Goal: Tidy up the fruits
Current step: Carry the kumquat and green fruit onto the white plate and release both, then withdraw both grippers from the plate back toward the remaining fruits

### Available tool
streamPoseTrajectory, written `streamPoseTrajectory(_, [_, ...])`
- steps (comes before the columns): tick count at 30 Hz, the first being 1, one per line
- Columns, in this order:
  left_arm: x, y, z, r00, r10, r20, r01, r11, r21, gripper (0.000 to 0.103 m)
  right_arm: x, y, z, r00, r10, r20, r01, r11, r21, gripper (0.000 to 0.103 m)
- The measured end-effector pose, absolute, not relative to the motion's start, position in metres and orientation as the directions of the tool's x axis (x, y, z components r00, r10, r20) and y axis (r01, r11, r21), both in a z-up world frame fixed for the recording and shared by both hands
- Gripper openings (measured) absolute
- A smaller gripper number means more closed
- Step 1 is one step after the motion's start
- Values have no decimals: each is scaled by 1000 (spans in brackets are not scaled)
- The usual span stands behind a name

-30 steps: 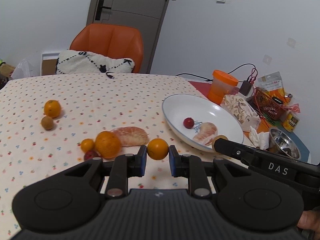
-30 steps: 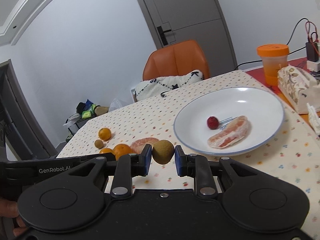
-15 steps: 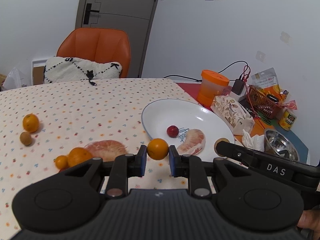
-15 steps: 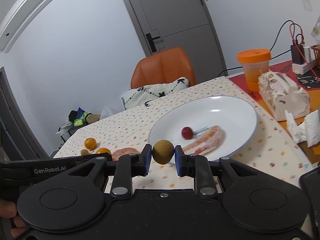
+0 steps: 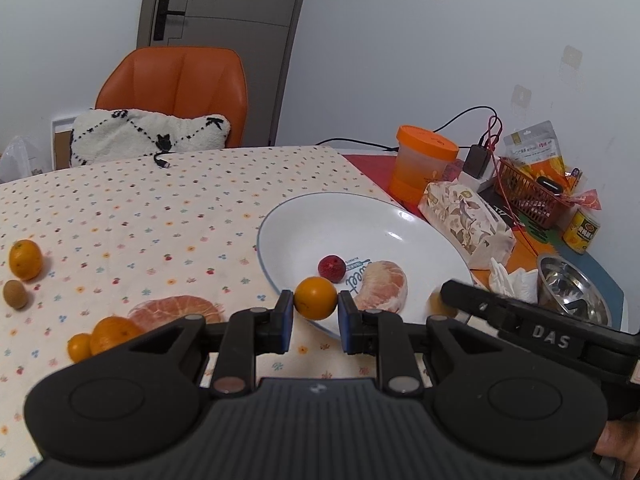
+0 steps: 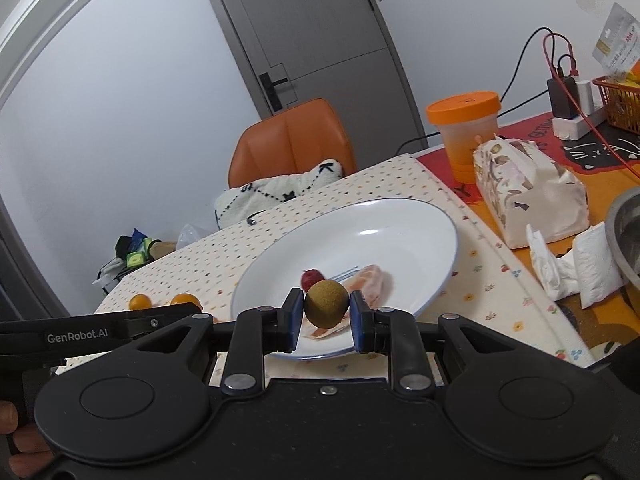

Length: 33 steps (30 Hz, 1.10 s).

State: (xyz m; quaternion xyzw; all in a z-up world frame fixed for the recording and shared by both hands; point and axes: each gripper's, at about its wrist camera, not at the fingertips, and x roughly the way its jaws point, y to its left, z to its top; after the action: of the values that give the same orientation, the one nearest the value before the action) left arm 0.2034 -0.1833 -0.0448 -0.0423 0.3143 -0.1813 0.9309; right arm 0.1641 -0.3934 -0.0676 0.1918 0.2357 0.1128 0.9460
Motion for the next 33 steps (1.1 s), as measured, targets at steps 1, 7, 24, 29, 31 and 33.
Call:
streamPoseTrajectory(1, [206,-185,-46,735,-366,-571,313,930,-193,21,166,-395,-69,864,301,-404,-118,901,418,23])
streamPoseTrajectory(7, [216,-193,-47,727,-374,-576,318,927,-200,22,166,-400,-70,884,273,-378,-113,912,395,37])
streamPoseTrajectory(24, [201,-167,-35,795,-264,-546,215,964,-153,75,163,-401,-74,872,287,-396,-103,899,426,38])
streamPoseTrajectory(29, [192,-151,-30,811,-271,-518,202,962,-186,86,158,-393,-69,871,295,-393,-113,899,424,42])
streamPoseTrajectory(31, [189,-147,-28,818,-262,-511,192,963,-187,88,156,-391,-68,872,292,-393,-111,900,422,45])
streamPoseTrajectory(33, [185,-143,-26,828,-247,-503,179,967,-180,89,154,-389,-66,872,294,-392,-112,899,424,46])
